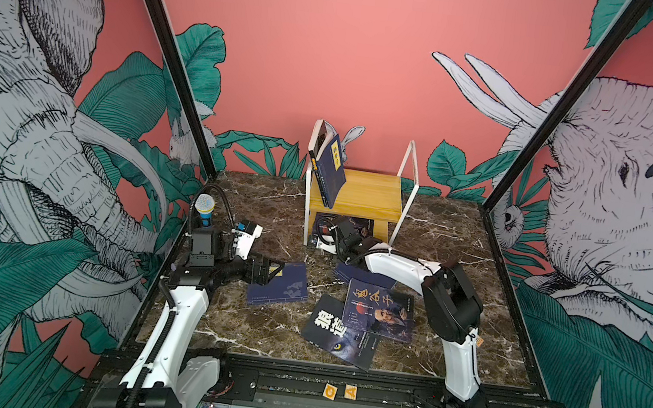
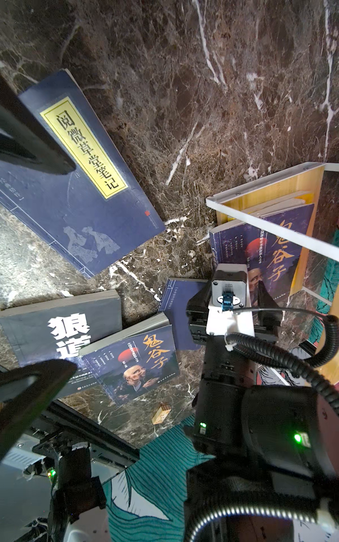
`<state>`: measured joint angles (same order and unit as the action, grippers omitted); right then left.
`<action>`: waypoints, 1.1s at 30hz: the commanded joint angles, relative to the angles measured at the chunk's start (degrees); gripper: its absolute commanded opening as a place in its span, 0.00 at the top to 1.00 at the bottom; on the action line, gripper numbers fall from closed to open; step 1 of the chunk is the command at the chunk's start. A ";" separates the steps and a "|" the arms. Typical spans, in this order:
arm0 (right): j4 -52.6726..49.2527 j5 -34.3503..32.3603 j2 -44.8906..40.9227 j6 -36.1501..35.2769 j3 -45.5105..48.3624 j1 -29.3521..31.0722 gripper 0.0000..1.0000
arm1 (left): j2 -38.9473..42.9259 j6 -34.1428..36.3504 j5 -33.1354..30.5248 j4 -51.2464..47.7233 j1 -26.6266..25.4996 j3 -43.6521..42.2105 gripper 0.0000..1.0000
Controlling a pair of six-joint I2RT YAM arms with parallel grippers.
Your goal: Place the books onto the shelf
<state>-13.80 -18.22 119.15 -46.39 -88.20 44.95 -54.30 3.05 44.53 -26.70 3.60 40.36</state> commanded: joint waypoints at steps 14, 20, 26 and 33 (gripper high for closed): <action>-7.22 5.34 -2.88 4.89 -4.47 -1.80 0.34 | 1.20 0.20 0.97 0.12 0.72 0.98 0.01; -5.23 4.03 -1.68 4.67 -4.99 -2.41 0.36 | 1.22 0.19 0.91 0.46 0.76 0.78 0.01; -5.77 5.23 -1.10 4.09 -5.49 -2.44 0.34 | 1.37 0.18 0.89 0.32 0.59 0.91 0.01; -10.18 9.88 -1.47 4.53 -6.00 -2.58 0.29 | 1.06 0.12 0.82 0.43 0.77 1.08 0.01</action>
<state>-22.04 -11.38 117.82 -42.48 -93.01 42.70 -54.19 3.01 44.53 -26.68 4.05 40.36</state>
